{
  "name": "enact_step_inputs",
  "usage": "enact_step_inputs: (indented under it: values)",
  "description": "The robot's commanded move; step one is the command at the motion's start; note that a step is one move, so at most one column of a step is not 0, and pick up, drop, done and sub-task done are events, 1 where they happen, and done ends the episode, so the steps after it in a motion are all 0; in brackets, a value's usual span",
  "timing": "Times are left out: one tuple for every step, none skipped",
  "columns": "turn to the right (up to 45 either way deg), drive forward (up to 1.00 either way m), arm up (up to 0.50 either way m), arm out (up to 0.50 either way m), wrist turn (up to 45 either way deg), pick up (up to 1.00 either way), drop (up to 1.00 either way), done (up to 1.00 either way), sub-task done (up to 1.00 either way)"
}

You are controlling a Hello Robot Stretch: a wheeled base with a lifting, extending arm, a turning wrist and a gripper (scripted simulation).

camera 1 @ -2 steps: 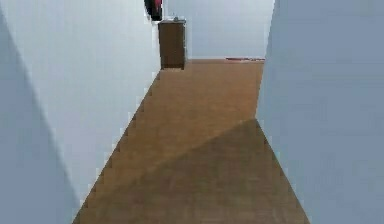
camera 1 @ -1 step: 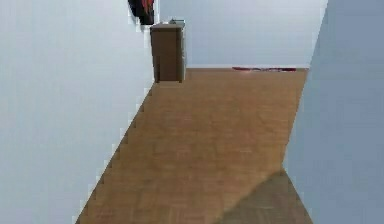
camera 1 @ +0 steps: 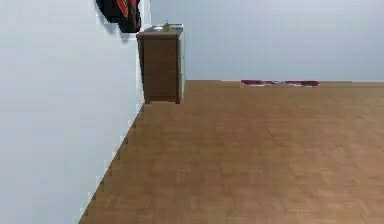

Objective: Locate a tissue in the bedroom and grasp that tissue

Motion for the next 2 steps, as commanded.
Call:
enact_step_inputs:
  values:
    - [0.0,1.0,0.0,0.0,0.0,0.0,0.0,0.0,0.0]
    - [3.0,0.0,0.0,0.0,0.0,0.0,0.0,0.0,0.0]
